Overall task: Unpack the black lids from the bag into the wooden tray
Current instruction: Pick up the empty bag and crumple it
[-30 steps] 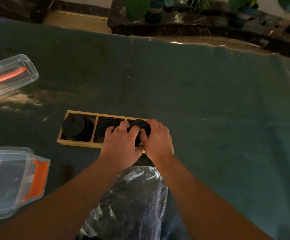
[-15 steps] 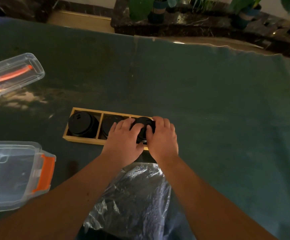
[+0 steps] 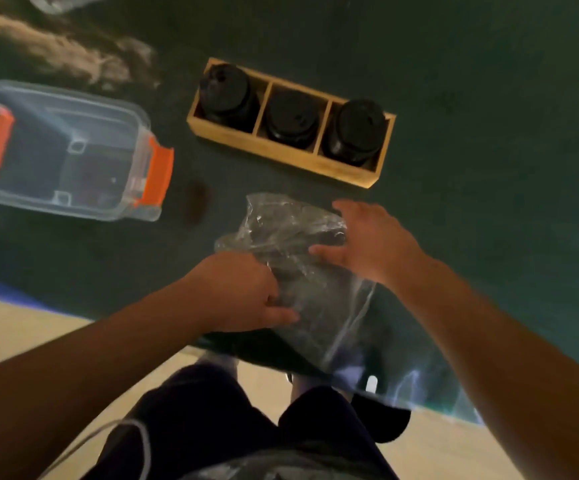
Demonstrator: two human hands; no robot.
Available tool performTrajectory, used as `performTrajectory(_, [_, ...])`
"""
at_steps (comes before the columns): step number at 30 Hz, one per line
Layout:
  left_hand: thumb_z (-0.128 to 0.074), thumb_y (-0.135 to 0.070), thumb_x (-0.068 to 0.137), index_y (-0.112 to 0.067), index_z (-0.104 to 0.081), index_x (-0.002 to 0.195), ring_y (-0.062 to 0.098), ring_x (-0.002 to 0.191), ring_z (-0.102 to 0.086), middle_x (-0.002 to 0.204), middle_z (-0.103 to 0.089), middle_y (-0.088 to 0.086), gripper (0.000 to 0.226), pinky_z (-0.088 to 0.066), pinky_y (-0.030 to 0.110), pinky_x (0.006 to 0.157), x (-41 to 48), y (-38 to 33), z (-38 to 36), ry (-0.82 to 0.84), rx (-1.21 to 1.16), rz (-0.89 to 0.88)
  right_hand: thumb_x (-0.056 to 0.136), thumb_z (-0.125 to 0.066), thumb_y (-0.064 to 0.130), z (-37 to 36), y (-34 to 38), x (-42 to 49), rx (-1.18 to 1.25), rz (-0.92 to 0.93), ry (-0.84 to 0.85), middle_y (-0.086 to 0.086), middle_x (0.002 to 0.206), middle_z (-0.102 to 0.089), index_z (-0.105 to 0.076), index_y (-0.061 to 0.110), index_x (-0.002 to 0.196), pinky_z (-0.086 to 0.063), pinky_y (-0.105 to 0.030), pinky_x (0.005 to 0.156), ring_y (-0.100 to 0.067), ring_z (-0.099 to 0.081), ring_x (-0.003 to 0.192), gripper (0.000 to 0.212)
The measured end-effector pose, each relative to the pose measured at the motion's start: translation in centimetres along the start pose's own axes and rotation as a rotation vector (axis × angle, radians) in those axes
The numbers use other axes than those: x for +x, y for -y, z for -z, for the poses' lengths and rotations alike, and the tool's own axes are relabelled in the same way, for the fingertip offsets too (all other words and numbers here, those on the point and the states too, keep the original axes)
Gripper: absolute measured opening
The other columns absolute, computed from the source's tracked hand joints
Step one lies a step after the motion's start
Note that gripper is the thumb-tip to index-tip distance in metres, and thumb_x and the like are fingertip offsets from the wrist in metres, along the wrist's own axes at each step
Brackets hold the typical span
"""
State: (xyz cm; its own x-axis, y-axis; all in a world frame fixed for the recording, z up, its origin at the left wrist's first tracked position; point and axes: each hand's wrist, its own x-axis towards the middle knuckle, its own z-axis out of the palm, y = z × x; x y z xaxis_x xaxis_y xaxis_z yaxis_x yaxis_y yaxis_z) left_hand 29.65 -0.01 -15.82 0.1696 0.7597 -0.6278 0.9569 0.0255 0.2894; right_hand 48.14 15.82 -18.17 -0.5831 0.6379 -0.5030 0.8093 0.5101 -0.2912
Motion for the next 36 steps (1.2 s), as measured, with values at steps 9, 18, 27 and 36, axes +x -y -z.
performTrajectory(9, [-0.059,-0.059,0.094,-0.019,-0.053,0.149,0.034,0.143,-0.047,0.153,-0.055,0.012,0.069,-0.036,0.051,0.118,0.3,1.3,-1.4,-0.382,-0.041,0.318,0.094,-0.074,0.024,-2.5,3.1,-0.7,0.520,-0.026,-0.053,0.006,0.093,-0.072,-0.064,0.032,0.085,-0.047,-0.025,0.065,-0.009,-0.066,0.084,0.015])
performTrajectory(18, [-0.095,-0.052,0.059,-0.010,-0.038,0.148,0.027,0.123,-0.064,0.136,-0.060,0.011,0.114,-0.053,0.043,0.105,-2.7,0.3,12.3,-0.989,-1.058,0.334,0.090,-0.071,0.016,12.8,8.1,-5.6,0.875,0.275,-0.443,0.025,0.073,-0.069,-0.066,0.041,0.080,-0.048,-0.014,0.065,0.006,-0.061,0.068,0.027])
performTrajectory(27, [-0.084,-0.012,0.089,-0.018,-0.062,0.117,0.012,0.075,-0.068,0.088,-0.065,0.009,0.036,-0.061,0.033,0.070,-14.3,-8.3,41.3,-1.229,-1.004,-0.150,0.097,-0.070,0.008,39.8,11.0,-13.8,1.101,0.457,-0.723,-0.016,0.107,-0.078,-0.068,0.003,0.112,-0.062,-0.044,0.087,-0.029,-0.076,0.095,0.016])
performTrajectory(36, [-0.087,-0.029,0.087,-0.018,-0.056,0.138,0.017,0.086,-0.078,0.111,-0.076,0.011,0.060,-0.066,0.038,0.073,-28.7,-17.1,58.1,-1.257,-1.020,-0.392,0.102,-0.063,0.014,58.8,12.0,-26.0,1.113,0.572,-0.855,-0.006,0.104,-0.084,-0.070,0.008,0.112,-0.062,-0.037,0.079,-0.029,-0.079,0.101,0.013])
